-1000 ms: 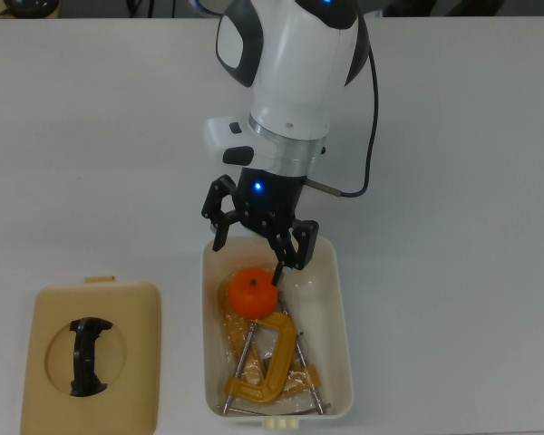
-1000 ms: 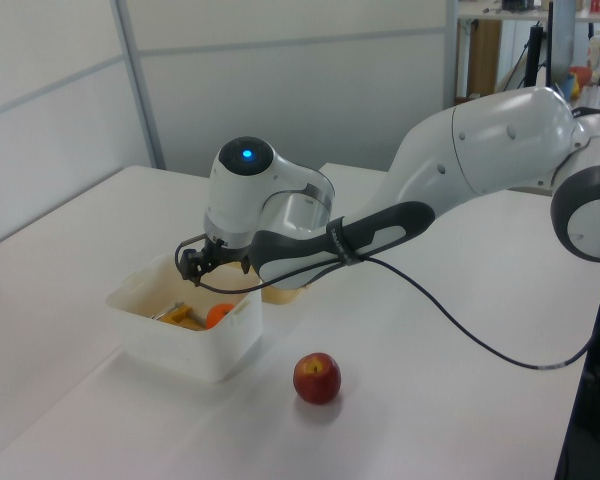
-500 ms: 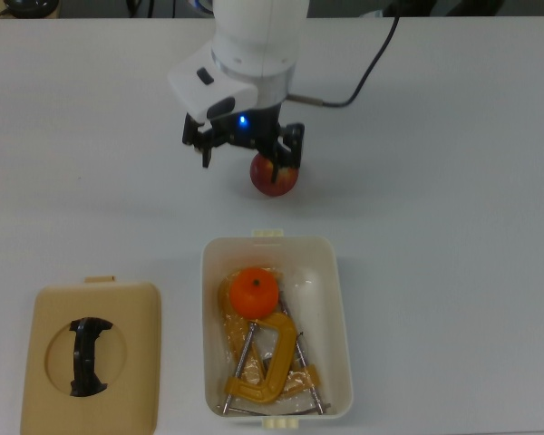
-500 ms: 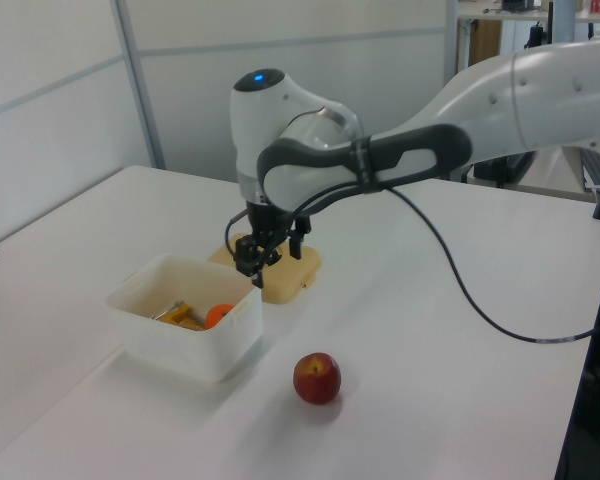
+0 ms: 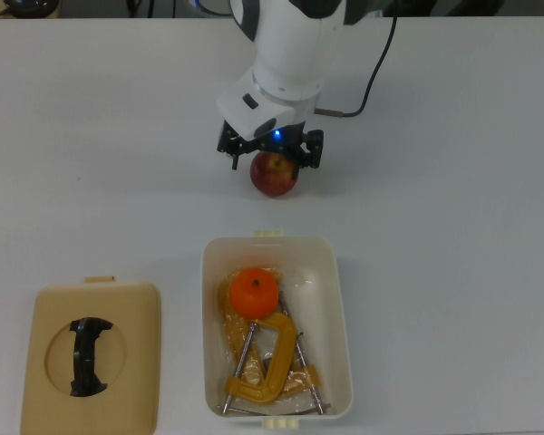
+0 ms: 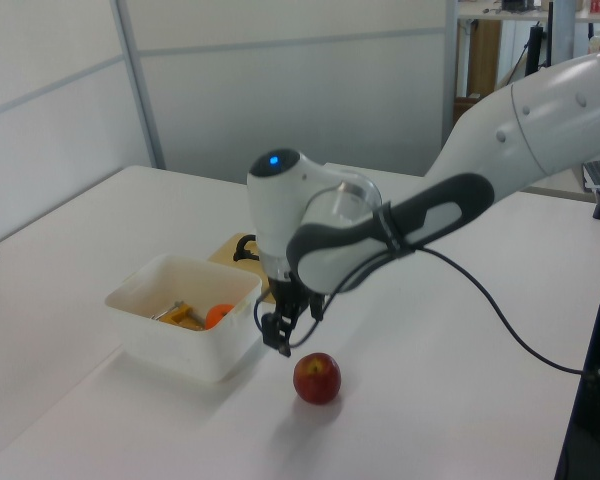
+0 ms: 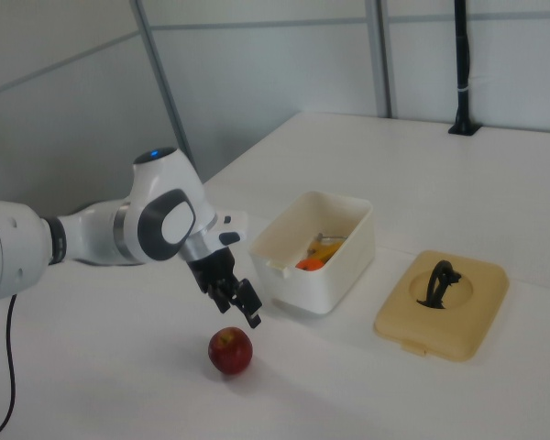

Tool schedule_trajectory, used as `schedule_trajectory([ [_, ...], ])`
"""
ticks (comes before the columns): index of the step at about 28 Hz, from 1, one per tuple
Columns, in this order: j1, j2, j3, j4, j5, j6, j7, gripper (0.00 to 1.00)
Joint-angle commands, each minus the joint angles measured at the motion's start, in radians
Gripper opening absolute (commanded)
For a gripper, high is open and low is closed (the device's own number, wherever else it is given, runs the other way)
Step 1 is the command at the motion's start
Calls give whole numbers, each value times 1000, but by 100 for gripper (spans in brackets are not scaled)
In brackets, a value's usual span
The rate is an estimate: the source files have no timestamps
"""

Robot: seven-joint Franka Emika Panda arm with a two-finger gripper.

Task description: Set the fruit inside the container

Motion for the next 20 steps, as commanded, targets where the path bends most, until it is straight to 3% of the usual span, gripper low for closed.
schedule_trajectory([
  [1, 31, -6, 1, -84, -81, 86, 106, 100],
  [4, 37, 4, 15, -116, -127, 117, 158, 100],
  [13, 39, 14, 27, -172, -161, 149, 181, 100],
  [15, 39, 15, 27, -175, -170, 151, 180, 79],
  [16, 39, 15, 27, -173, -175, 151, 178, 63],
  [19, 36, 15, 27, -169, -175, 153, 181, 0],
  [20, 36, 14, 27, -166, -175, 154, 181, 0],
])
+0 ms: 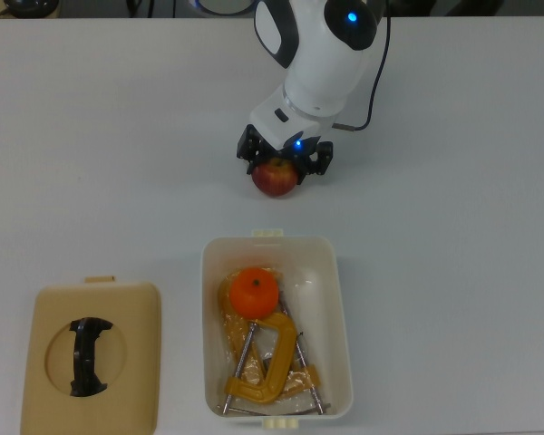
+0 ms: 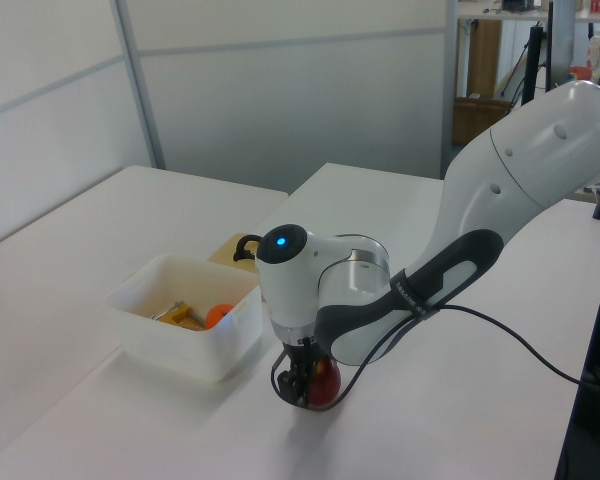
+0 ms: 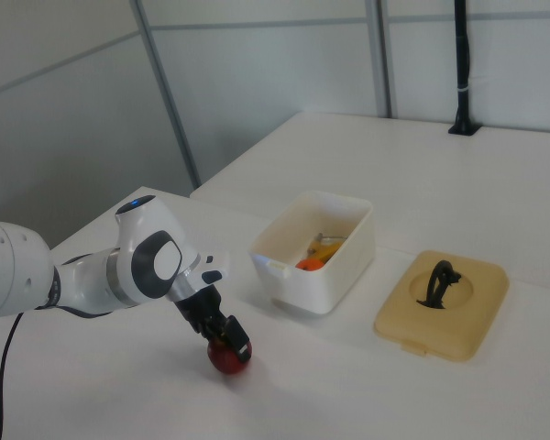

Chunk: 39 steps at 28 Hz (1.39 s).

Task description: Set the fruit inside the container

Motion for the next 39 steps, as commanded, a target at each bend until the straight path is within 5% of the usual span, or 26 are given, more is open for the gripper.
schedule_trajectory([
  [1, -3, -16, 1, -20, -24, 35, 29, 0],
  [7, -5, -43, -10, 49, -4, 35, 63, 0],
  [16, -18, -25, -41, 271, 35, 49, 162, 0],
  [21, -31, -11, -42, 308, 27, 123, 240, 0],
  [31, -41, 145, -80, 446, -34, 210, 451, 0],
  [32, -41, 156, -85, 461, -37, 210, 466, 7],
  [34, -41, 177, -90, 486, -50, 209, 503, 97],
  [39, -40, 174, -91, 489, -68, 206, 521, 100],
])
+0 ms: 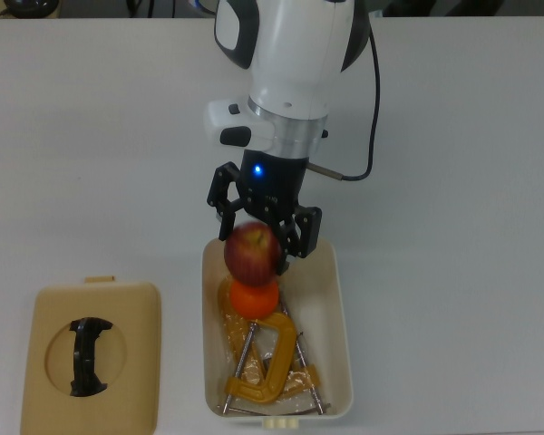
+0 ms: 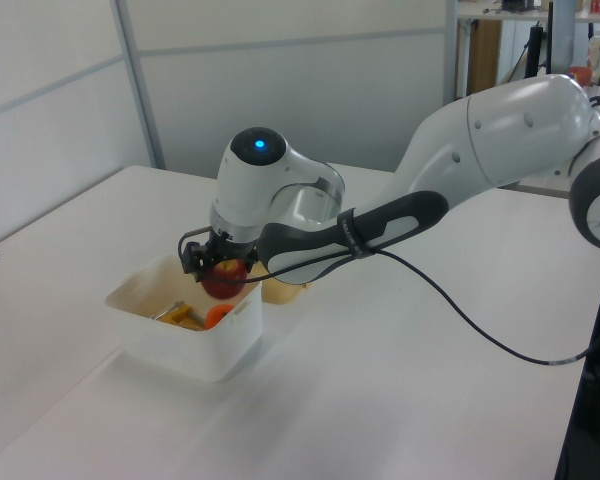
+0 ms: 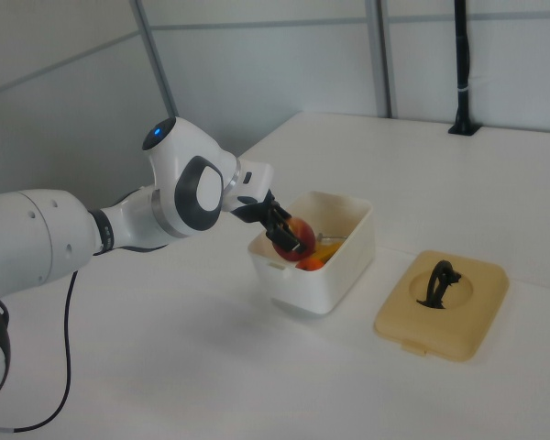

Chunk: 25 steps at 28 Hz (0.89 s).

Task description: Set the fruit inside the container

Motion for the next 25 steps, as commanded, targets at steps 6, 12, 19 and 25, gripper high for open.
schedule_trajectory([
  [6, 4, -14, -9, 31, -19, 0, 27, 100],
  [12, -18, -129, -1, -38, 96, -179, -233, 100],
  [19, -71, -224, -13, -25, 381, -614, -817, 100],
  [25, -111, -296, -33, -30, 386, -780, -991, 100],
])
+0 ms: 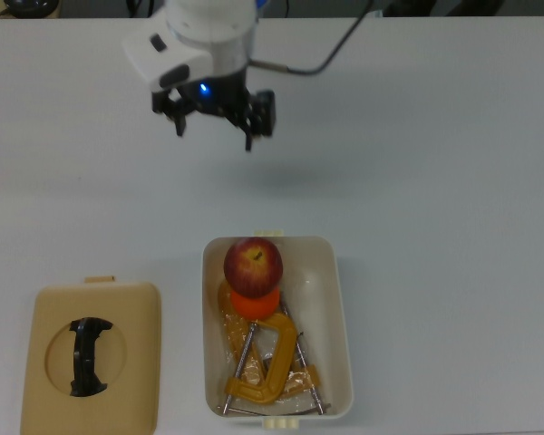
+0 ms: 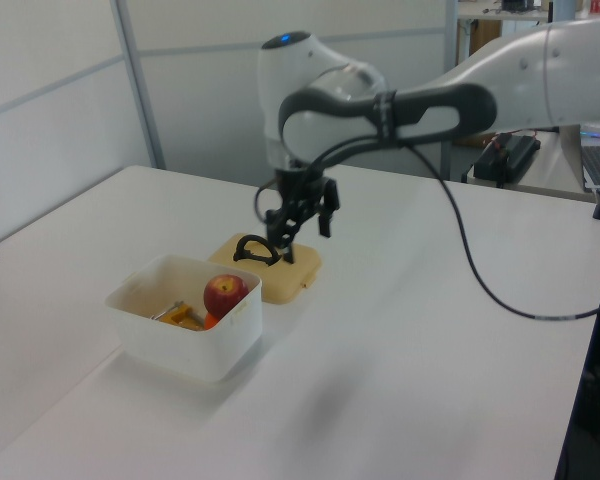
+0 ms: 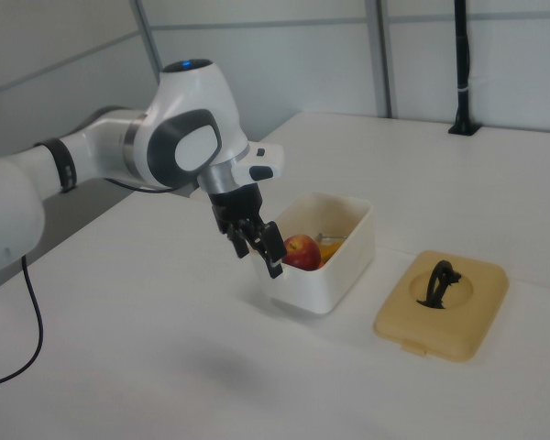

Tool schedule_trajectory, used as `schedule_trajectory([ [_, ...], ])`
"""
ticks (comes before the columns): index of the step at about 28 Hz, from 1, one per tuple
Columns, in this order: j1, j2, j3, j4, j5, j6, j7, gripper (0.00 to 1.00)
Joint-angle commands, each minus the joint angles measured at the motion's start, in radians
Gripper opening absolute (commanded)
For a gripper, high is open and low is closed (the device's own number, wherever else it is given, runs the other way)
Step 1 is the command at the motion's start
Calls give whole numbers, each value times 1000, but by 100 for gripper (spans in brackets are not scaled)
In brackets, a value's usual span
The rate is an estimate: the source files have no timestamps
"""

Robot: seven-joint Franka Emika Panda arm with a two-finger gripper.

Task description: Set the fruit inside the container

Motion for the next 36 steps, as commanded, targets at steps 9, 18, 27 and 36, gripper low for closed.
schedule_trajectory([
  [9, -70, -123, -64, -51, -24, -153, -283, 100],
  [18, -88, -154, -123, -22, -24, -234, -358, 100],
  [27, -96, -143, -119, -23, -24, -231, -358, 100],
  [36, -97, -139, -122, -23, -26, -224, -359, 100],
])
